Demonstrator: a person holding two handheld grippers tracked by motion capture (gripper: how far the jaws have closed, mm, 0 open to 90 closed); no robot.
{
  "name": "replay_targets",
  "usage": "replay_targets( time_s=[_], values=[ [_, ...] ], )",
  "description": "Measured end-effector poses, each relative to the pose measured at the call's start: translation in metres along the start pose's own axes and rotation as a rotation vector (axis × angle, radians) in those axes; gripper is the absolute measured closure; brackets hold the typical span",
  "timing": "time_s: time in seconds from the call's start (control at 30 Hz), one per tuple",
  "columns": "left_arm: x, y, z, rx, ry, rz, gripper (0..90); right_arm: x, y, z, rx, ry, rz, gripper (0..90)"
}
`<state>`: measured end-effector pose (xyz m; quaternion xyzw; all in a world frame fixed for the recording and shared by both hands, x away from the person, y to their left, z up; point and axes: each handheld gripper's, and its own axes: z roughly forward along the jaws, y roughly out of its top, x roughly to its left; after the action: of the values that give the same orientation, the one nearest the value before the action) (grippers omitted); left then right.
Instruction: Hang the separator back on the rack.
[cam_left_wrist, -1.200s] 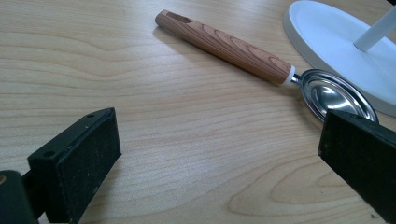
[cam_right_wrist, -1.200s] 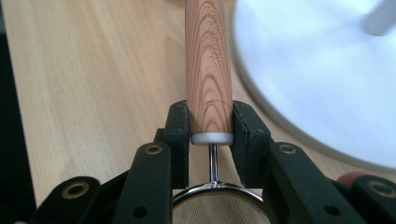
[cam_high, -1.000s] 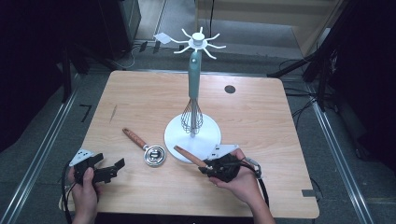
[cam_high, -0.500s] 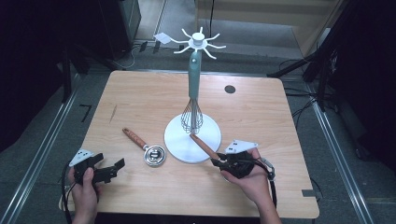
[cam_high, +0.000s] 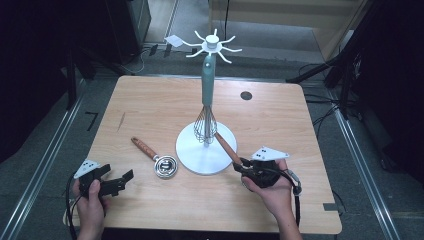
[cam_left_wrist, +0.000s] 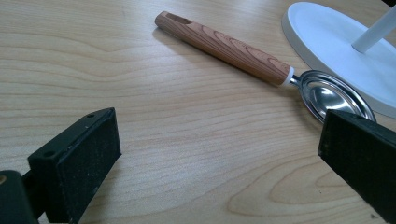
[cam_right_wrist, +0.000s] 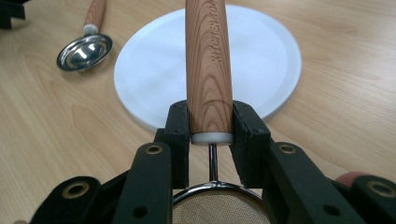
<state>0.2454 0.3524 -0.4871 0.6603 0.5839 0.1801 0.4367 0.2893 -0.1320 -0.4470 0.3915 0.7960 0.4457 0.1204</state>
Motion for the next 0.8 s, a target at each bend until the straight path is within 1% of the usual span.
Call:
replay_targets(
  time_s=[0.13,0.27,0.37,0.43,0.47,0.67,0.8],
  values=[
    [0.0,0.0,0.0,0.0,0.0,0.001,0.0,-0.001,0.001,-0.004,-0.04,-0.036,0.019,71.7],
    [0.0,0.0,0.0,-0.001,0.001,0.002,0.0,-0.002,0.002,-0.009,-0.072,-0.046,0.028,71.6],
    [0.0,0.0,0.0,-0.001,0.002,0.002,0.0,-0.002,0.003,-0.012,-0.091,-0.046,0.05,71.7],
    [0.0,0.0,0.0,-0.002,0.003,0.003,0.0,-0.002,0.004,-0.014,-0.104,-0.045,0.051,71.7],
    [0.0,0.0,0.0,-0.001,0.003,0.003,0.0,-0.002,0.004,-0.015,-0.112,-0.053,0.044,71.7],
    [-0.001,0.0,0.0,-0.003,0.003,0.004,0.0,0.0,0.007,-0.021,-0.15,-0.058,0.062,71.7],
    [0.0,0.0,0.0,-0.003,0.003,0.002,0.0,0.001,0.008,-0.025,-0.198,-0.051,0.081,71.6]
  ],
)
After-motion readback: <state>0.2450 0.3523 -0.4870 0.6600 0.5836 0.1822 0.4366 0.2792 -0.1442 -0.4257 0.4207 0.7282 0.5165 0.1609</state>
